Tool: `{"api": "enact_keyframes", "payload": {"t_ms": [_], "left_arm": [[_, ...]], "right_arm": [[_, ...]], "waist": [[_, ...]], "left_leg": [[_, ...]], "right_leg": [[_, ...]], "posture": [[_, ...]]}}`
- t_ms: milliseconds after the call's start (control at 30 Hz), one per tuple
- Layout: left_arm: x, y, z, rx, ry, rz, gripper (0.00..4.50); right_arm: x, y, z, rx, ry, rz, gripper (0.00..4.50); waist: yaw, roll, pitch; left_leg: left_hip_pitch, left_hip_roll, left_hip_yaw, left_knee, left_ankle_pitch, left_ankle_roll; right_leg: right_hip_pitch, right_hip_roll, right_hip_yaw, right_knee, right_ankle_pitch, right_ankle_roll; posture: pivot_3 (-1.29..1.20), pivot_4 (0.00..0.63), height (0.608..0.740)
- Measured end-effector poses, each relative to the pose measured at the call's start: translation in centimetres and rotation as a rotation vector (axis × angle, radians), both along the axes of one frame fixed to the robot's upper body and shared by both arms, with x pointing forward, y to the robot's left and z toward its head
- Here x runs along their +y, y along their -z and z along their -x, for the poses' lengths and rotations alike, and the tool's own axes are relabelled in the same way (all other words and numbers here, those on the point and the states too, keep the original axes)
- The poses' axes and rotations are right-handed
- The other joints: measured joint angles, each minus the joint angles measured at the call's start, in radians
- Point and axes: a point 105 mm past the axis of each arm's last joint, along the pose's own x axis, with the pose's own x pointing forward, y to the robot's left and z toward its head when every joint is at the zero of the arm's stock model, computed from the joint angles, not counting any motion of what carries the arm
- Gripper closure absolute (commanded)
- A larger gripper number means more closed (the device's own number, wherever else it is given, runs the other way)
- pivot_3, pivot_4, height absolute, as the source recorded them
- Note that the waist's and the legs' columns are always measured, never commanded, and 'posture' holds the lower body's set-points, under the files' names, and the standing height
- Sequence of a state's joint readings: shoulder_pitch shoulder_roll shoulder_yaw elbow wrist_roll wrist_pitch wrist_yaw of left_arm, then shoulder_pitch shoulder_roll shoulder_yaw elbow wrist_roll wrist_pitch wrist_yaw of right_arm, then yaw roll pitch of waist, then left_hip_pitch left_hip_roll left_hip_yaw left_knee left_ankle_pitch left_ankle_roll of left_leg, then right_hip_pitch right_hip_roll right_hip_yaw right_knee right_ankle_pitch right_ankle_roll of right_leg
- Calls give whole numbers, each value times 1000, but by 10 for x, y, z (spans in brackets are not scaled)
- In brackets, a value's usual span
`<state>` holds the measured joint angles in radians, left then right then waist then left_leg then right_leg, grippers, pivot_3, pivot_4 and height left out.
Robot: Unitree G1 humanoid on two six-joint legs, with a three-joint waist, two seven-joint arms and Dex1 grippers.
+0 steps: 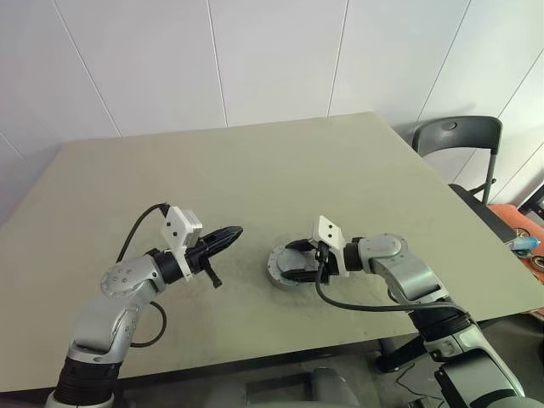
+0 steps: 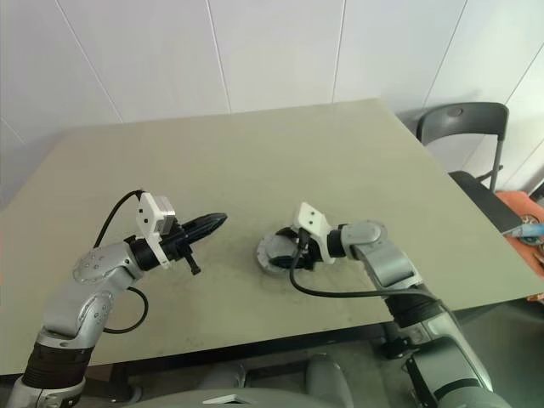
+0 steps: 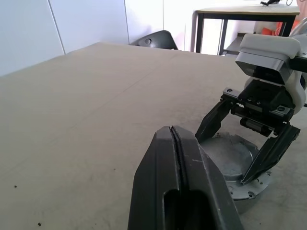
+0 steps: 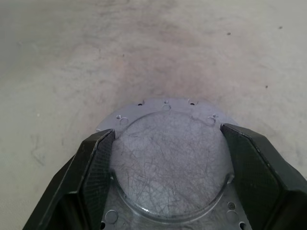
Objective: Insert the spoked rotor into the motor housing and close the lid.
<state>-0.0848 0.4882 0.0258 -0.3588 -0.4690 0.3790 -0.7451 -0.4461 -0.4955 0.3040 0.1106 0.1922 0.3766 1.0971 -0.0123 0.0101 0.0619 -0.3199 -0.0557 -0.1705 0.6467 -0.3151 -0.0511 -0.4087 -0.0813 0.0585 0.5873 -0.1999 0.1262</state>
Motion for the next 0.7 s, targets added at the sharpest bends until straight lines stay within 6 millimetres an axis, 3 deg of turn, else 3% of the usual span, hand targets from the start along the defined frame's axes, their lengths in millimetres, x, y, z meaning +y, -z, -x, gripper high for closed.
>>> {"api": "enact_keyframes", "payload": {"t_ms": [500,700], "left_arm": [[4,8,1,11,14,5,4500],[-4,11,1,21,15,18,4500]], "right_arm": [[-1,6,-7,-51,27,42,1315],[-2,8,-8,-44,47,48,1315]], "waist": [[-2,-1,0],[-2,-1,-1]], "left_leg": [[3,0,0,2,1,-1],[5,0,0,3,1,-2]], "right_leg": [[6,0,0,0,-2,-4],[14,0,-1,-2,-2,-5]], "posture": [[0,0,740],[0,0,740]]}}
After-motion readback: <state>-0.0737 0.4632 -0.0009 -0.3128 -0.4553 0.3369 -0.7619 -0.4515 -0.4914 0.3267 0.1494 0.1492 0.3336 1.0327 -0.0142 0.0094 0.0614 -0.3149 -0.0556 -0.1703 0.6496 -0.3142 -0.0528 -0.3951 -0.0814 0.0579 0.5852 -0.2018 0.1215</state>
